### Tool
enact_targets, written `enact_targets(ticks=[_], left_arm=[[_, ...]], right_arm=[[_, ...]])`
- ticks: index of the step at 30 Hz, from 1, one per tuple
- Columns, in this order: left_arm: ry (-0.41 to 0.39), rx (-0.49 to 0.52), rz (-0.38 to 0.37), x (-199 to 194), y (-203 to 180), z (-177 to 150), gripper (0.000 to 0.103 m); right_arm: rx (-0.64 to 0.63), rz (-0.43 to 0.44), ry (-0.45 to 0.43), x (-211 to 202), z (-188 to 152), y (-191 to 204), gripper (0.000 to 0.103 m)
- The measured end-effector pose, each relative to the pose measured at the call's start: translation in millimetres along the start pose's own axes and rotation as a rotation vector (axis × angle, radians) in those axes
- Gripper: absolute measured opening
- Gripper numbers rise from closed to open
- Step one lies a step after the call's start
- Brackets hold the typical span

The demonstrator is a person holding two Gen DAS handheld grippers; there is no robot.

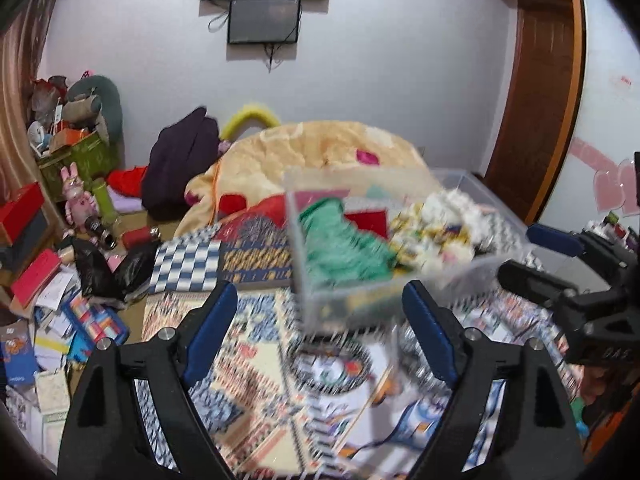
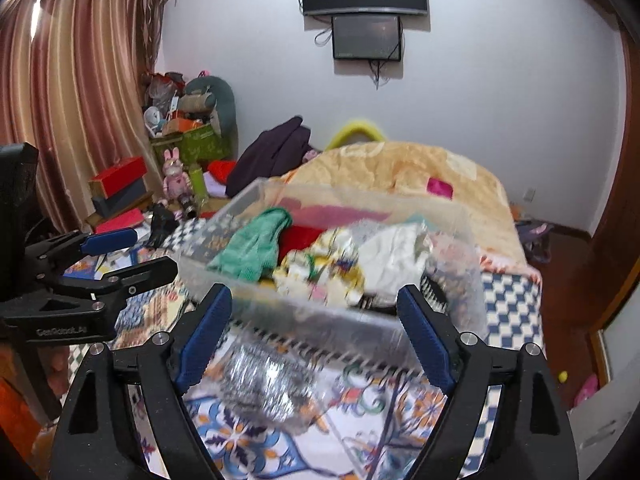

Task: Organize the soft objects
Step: 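Grasp the beaded bracelet with the left tool while the right tool grasps the silver mesh bag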

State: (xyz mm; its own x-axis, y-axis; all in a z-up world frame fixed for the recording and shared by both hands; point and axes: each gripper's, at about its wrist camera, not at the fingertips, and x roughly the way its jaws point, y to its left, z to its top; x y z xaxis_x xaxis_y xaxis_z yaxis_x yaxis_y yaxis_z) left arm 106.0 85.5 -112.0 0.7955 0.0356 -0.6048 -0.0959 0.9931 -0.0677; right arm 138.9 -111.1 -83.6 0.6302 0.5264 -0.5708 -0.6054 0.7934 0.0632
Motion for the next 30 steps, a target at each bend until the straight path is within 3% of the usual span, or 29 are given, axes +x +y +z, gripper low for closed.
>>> enact_targets(ticks=[12, 18, 21, 22, 25, 30], left_arm=[[0.175, -0.017, 0.007, 21.5, 11.0, -56.3, 0.085], [0.18, 0.01, -0.007, 28.5, 3.2, -58.9, 0.085], [0.187, 0.019, -0.016, 34.3, -1.1, -56.1, 0.085], [0.189, 0.021, -0.017, 36.6, -2.3, -54.9, 0.085], [0.193, 0.032, -0.01, 41.9, -3.9, -52.3, 0.085], [0.223, 0.036, 0.0, 53.7, -2.9, -49.0, 0.085]], right_arm=[[0.007, 0.085, 0.202, 37.1, -37.0, 6.5, 0.083], [0.037, 0.115, 0.27, 50.0, -46.5, 11.1, 0.081], [0.011, 0.132, 0.266, 46.6, -46.7, 14.0, 0.055], [0.001, 0.136, 0.264, 45.4, -47.2, 14.8, 0.05], [-0.015, 0.133, 0.246, 38.1, -51.9, 14.6, 0.04], [-0.013, 0.108, 0.223, 26.9, -56.6, 5.2, 0.034]])
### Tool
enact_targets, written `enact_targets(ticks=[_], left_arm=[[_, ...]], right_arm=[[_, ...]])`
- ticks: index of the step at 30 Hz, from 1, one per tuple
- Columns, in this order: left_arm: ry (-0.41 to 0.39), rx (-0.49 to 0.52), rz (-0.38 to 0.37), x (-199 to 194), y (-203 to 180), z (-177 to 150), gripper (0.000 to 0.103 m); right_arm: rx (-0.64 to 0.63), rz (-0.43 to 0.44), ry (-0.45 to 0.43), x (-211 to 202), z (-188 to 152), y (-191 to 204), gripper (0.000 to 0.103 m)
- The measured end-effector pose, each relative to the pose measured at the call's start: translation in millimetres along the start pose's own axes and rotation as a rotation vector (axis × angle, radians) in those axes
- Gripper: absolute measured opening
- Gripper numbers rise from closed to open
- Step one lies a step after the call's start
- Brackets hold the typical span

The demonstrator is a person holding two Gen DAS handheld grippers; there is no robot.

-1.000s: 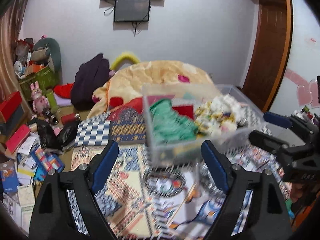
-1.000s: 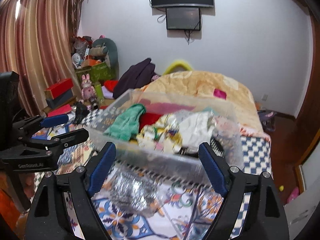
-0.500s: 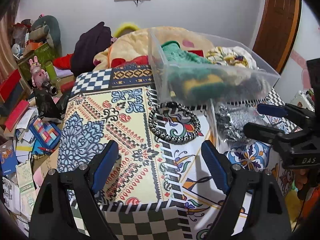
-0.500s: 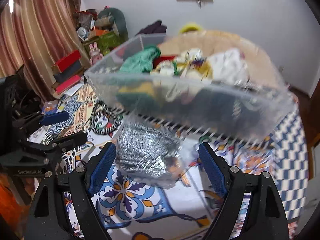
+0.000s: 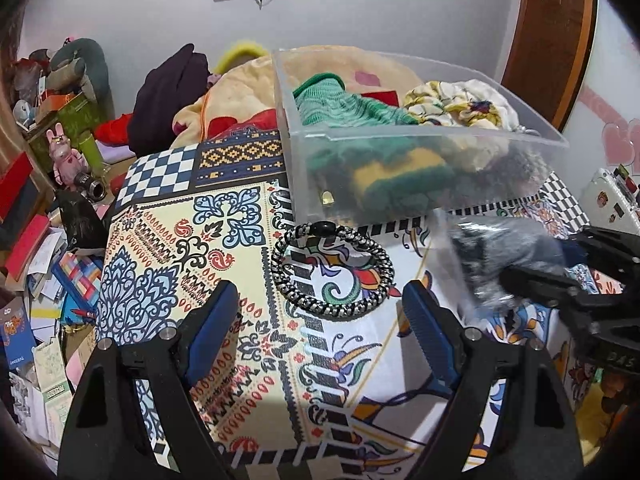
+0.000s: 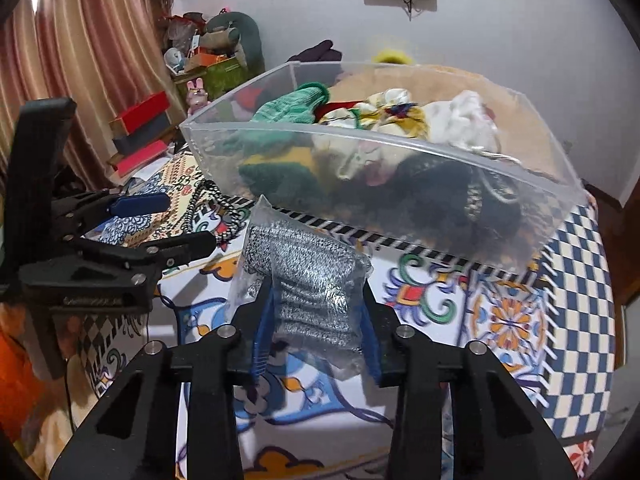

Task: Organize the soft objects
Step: 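Grasp the beaded bracelet with the left tool while the right tool grasps the silver mesh bag, then carry the bracelet and mesh bag over the box and release them inside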

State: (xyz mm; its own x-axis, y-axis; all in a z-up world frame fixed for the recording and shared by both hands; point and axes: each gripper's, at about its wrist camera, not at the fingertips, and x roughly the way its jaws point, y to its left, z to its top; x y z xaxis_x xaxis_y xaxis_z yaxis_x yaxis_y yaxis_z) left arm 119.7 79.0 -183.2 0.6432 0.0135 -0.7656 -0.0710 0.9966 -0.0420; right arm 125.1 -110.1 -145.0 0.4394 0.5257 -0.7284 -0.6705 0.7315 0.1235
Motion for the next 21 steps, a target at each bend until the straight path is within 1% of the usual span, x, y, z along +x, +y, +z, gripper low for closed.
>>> enact_targets(ticks=[3, 6, 8, 10, 11, 13, 14, 16, 18, 21], left_arm=[[0.02, 0.009, -0.005, 5.9, -2.7, -0.8, 0.085], [0.01, 0.023, 0.002, 7.9, -7.5, 0.8, 0.085], [0.004, 0.017, 0.004, 9.0, -8.9, 2.3, 0.08], [-0.004, 0.018, -0.002, 8.8, -9.4, 4.0, 0.066], [-0.007, 0.023, -0.007, 8.5, -9.4, 4.5, 0.063], [-0.009, 0.025, -0.018, 7.0, -9.0, 4.6, 0.051], [-0.01, 0.024, -0.021, 5.3, -8.7, 3.7, 0.048], [-0.009, 0.029, -0.029, 1.3, -8.4, 1.0, 0.037], [-0.007, 0.036, -0.031, -2.8, -8.5, -1.8, 0.031], [-0.018, 0.033, -0.033, -11.9, -9.7, -7.3, 0.03]], right_arm=[[0.014, -0.024, -0.011, -9.9, -7.0, -9.4, 0.033], [0.035, -0.036, -0.017, -16.6, -11.5, -16.2, 0.032], [0.05, -0.045, -0.023, -22.2, -15.7, -19.7, 0.032], [0.058, -0.055, -0.026, -27.7, -19.0, -22.4, 0.032], [0.063, -0.062, -0.031, -31.6, -20.8, -24.3, 0.032], [0.066, -0.066, -0.04, -35.3, -19.7, -27.0, 0.031], [0.068, -0.067, -0.049, -38.8, -19.0, -26.9, 0.031], [0.069, -0.069, -0.068, -44.9, -16.4, -26.8, 0.031], [0.066, -0.074, -0.082, -46.7, -11.7, -25.4, 0.031], [0.065, -0.074, -0.109, -54.0, -8.2, -23.9, 0.031]])
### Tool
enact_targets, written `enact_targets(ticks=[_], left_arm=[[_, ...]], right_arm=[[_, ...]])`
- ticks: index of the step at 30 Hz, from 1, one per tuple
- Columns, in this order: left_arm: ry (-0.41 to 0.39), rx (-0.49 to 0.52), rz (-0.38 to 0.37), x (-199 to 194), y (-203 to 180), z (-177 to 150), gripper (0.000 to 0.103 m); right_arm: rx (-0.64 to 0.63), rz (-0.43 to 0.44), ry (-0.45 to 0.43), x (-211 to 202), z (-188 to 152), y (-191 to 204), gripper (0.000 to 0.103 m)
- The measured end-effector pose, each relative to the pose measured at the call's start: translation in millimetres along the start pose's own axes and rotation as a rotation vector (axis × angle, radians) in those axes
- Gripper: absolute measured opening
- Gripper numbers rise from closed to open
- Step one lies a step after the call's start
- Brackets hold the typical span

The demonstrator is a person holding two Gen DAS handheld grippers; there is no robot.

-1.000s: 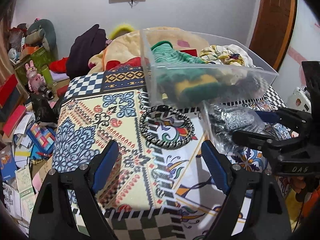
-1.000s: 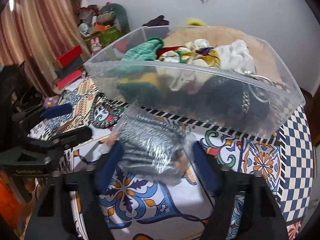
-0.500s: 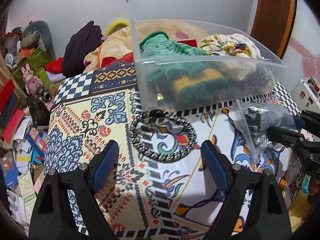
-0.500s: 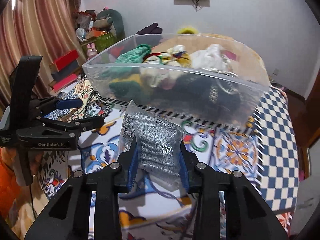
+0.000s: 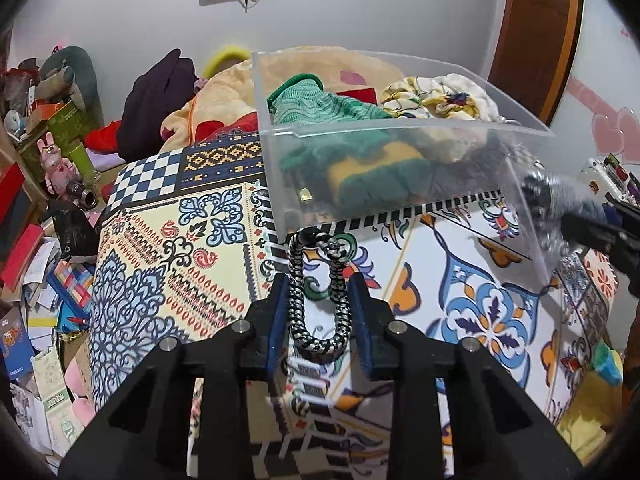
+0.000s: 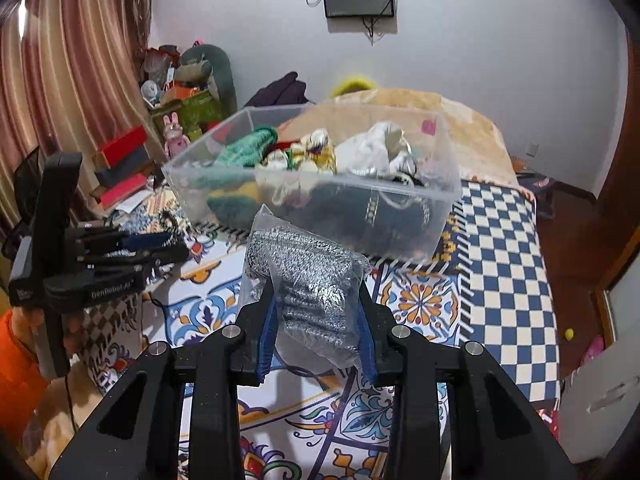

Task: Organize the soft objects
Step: 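Carry the bracelet and mesh bag over the box and release them inside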

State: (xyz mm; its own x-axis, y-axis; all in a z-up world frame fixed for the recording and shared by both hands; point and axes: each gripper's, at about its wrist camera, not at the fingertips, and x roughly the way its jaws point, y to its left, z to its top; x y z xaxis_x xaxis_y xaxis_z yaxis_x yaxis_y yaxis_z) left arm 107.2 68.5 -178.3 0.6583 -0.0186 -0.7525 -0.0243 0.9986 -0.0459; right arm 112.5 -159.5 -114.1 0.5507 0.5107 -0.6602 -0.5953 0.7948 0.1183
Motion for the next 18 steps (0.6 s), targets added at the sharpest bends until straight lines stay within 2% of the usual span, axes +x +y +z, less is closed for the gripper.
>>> enact_targets(ticks=[6, 13, 18], left_arm=[[-0.077, 0.012, -0.024, -35.0, -10.7, 0.8, 0.03], [-0.188, 0.052, -0.05, -69.2, -33.4, 24.2, 0.03], [-0.237, 0.057, -0.064, -72.0, -39.8, 45.9, 0.03]], right_arm=[[0.002, 0.003, -0.052, -8.4, 10.7, -5.1, 0.031], [0.021, -0.014, -0.14, -23.9, 34.6, -12.9, 0.031], [0.039, -0.033, -0.198, -31.2, 50.9, -21.7, 0.031]])
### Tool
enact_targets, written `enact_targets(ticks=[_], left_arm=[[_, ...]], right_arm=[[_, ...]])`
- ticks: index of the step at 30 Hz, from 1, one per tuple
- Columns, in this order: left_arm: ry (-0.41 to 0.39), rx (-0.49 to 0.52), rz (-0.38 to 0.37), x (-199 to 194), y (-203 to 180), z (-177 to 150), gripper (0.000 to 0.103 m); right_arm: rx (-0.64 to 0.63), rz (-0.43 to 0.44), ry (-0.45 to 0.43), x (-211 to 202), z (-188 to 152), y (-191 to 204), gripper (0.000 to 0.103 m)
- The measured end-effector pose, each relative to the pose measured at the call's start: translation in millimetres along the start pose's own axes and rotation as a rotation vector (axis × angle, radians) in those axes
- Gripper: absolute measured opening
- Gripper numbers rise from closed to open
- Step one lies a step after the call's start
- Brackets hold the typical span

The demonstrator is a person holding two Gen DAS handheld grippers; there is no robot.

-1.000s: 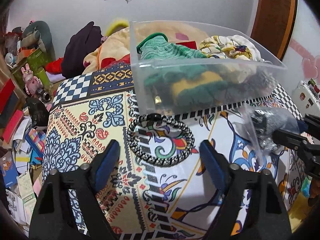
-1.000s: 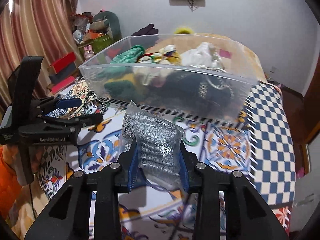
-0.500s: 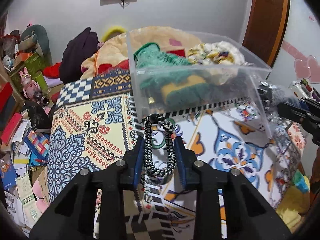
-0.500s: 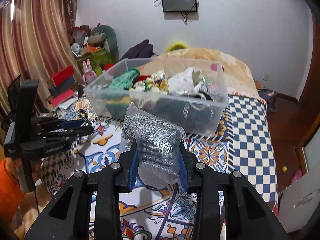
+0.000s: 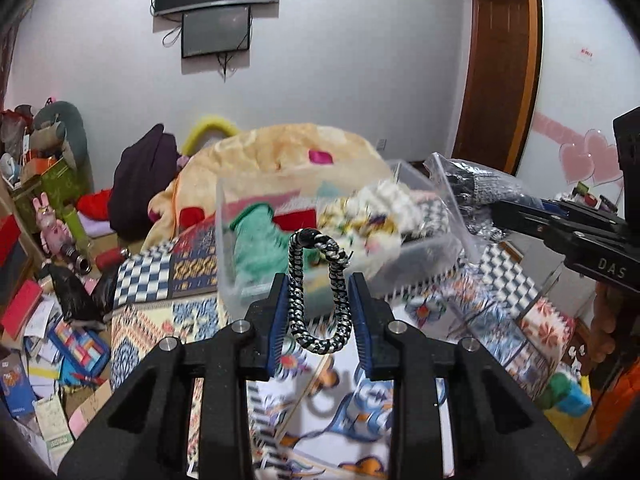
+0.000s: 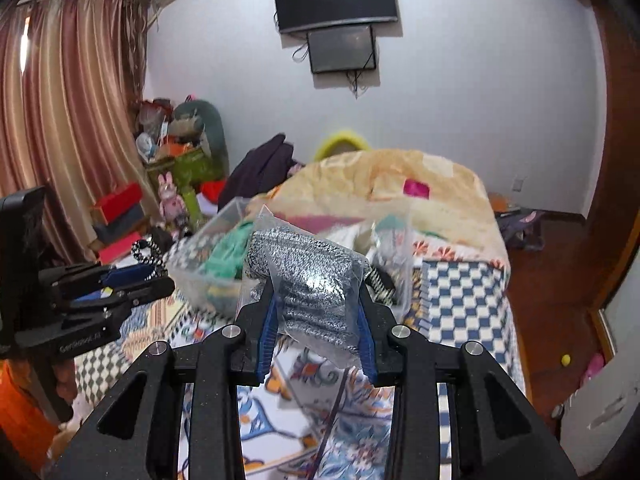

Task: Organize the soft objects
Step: 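Carry the bracelet and mesh bag over the box and release them inside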

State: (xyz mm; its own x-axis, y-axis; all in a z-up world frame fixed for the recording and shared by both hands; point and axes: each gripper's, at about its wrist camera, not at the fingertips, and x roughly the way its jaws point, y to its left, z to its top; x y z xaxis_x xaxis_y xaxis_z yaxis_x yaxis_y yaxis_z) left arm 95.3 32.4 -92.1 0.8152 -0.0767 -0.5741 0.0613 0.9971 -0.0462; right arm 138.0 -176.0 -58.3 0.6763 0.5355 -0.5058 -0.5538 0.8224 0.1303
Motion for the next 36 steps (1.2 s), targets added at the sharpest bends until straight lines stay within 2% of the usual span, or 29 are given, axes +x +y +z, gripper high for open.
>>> enact_targets(ticks=[9, 19, 27, 30, 32, 35, 36], left_arm=[[-0.046, -0.012, -0.012, 24.7, -1.7, 32.5, 0.03], [0.007, -0.082, 0.008, 72.5, 11.8, 44.2, 0.03], [0.064, -0.074, 0.028, 101.0, 9.5, 35.7, 0.031], [0.078, -0.08, 0.027, 105.3, 9.1, 32.6, 0.05], [0.07, -0.076, 0.032, 104.3, 7.7, 31.8, 0.054], [0.063, -0.071, 0.03, 101.1, 6.1, 31.1, 0.064], [0.06, -0.072, 0.029, 100.3, 5.0, 30.8, 0.068]], right_arm=[[0.033, -0.042, -0.051, 11.7, 22.5, -10.2, 0.032], [0.025, -0.055, 0.027, 52.8, 16.6, -7.6, 0.032], [0.009, -0.062, 0.085, 71.8, 8.8, -8.4, 0.033], [-0.002, -0.073, 0.096, 73.9, 6.7, -8.8, 0.033], [-0.003, -0.072, 0.106, 74.5, 5.8, -9.5, 0.035], [-0.003, -0.082, 0.114, 74.9, 5.7, -9.8, 0.052], [-0.003, -0.088, 0.112, 73.3, 5.7, -10.0, 0.064]])
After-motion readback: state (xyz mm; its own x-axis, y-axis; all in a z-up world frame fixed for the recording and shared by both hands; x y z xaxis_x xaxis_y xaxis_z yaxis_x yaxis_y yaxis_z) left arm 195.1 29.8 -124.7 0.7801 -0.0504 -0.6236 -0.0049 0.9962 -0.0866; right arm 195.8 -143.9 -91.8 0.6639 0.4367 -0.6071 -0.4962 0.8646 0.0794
